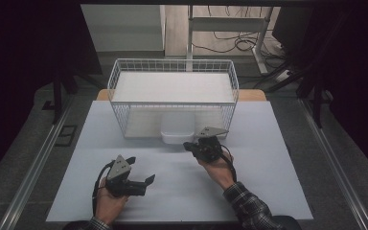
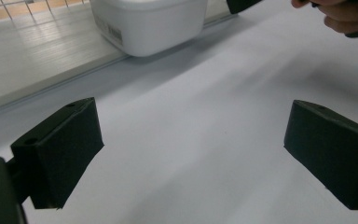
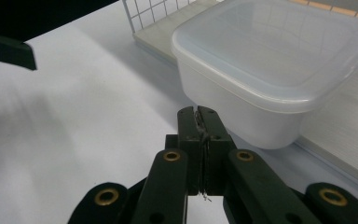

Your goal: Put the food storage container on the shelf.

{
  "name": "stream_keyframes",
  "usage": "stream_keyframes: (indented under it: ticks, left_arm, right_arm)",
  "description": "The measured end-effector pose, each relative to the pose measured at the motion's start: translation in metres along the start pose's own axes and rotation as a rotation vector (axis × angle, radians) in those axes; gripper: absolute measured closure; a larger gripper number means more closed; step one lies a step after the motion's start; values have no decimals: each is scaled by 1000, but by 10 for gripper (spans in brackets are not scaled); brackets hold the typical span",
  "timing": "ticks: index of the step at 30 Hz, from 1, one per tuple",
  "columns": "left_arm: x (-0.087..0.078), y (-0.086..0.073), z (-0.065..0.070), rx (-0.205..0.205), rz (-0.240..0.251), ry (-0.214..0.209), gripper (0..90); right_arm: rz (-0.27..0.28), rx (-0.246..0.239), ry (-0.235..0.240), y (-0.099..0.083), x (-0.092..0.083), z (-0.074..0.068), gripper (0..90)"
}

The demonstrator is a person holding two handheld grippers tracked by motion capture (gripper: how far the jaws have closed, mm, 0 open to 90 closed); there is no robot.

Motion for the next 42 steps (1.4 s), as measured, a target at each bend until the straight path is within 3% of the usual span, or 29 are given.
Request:
stream_keyframes:
  ticks: [19,42]
  left_arm:
    - [-7,-6,-4,-10,13,8,33]
    - [-5,-7,-6,-28,-1,-9,36]
  right_arm:
    - [-38,14,-24,10,38,16,891]
    - [-47,21,-60,23,50,33,891]
Point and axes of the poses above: each handheld gripper's, and its own axes: x roughly forward along the jaws, y roughly out of its top, z roughly to its right, the point moved 1 cm from there along x, roughly forward along the jaws, and after that the axes turned 11 degrees about y, right-handed, at the moved point
